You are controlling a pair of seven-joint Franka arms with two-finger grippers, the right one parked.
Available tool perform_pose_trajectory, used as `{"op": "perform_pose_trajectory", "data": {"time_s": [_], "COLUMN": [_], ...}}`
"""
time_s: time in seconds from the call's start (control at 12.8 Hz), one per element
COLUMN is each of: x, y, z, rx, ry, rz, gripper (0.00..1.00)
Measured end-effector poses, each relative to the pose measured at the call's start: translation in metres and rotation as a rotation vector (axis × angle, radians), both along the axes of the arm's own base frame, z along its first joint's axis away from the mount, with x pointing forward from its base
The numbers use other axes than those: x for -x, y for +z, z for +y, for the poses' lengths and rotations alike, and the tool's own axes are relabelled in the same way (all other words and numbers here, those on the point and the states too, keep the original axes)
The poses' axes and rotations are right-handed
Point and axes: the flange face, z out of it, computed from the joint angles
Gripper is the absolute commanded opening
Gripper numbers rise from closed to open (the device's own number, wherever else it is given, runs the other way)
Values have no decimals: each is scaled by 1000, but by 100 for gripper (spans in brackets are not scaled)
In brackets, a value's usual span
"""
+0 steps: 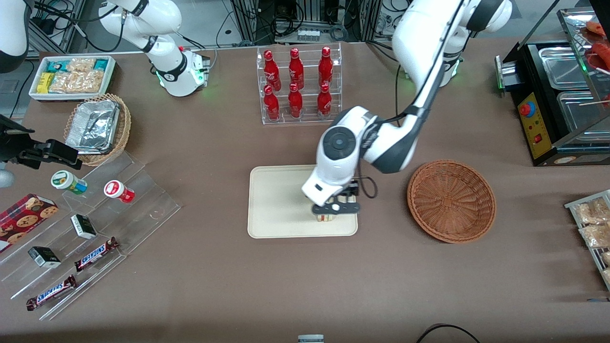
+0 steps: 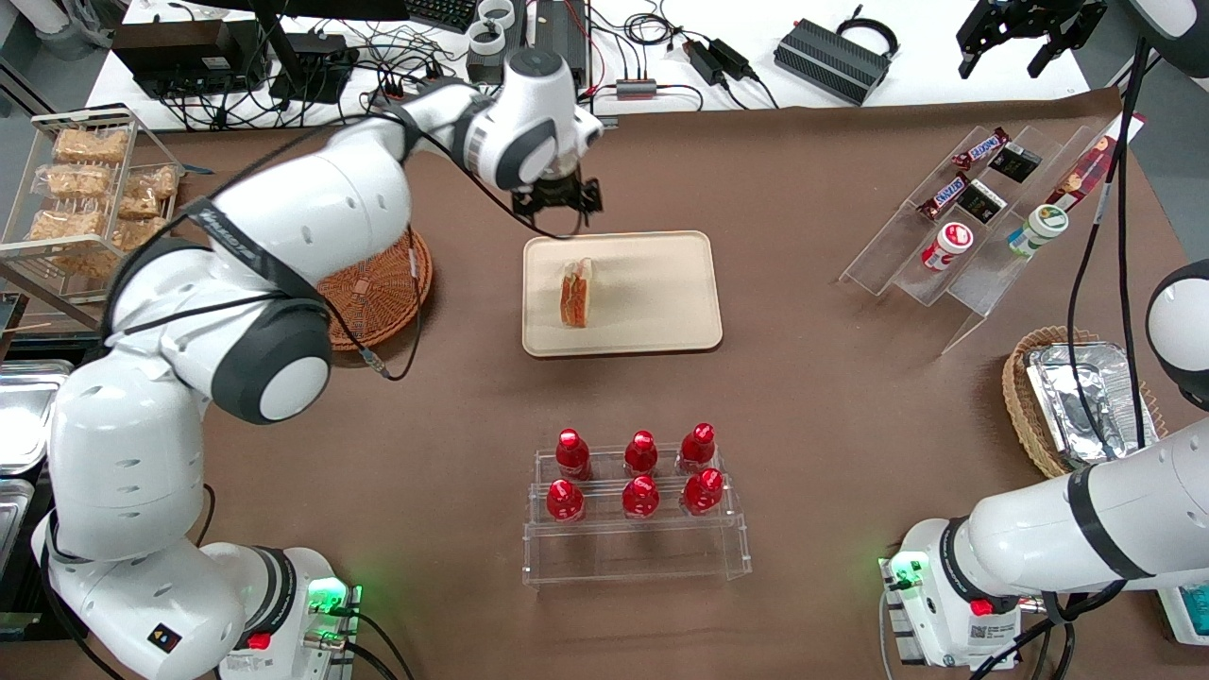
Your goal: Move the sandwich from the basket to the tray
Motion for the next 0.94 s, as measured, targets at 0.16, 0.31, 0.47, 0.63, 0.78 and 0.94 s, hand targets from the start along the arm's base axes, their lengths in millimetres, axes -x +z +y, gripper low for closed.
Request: {"op": "perform_pose_trajectory", "data": {"time_s": [0.16, 0.31, 0.47, 0.63, 0.78, 0.94], "x": [-26, -49, -62, -68, -62, -53], "y": [26, 49, 67, 89, 111, 136], "z": [54, 115, 169, 222, 260, 285], "rx": [-1, 28, 31, 30, 28, 29], "ry": [5, -15, -31, -37, -46, -36], "rz": [19, 60, 86, 118, 163, 185], "gripper": [100, 100, 100, 100, 100, 100]}}
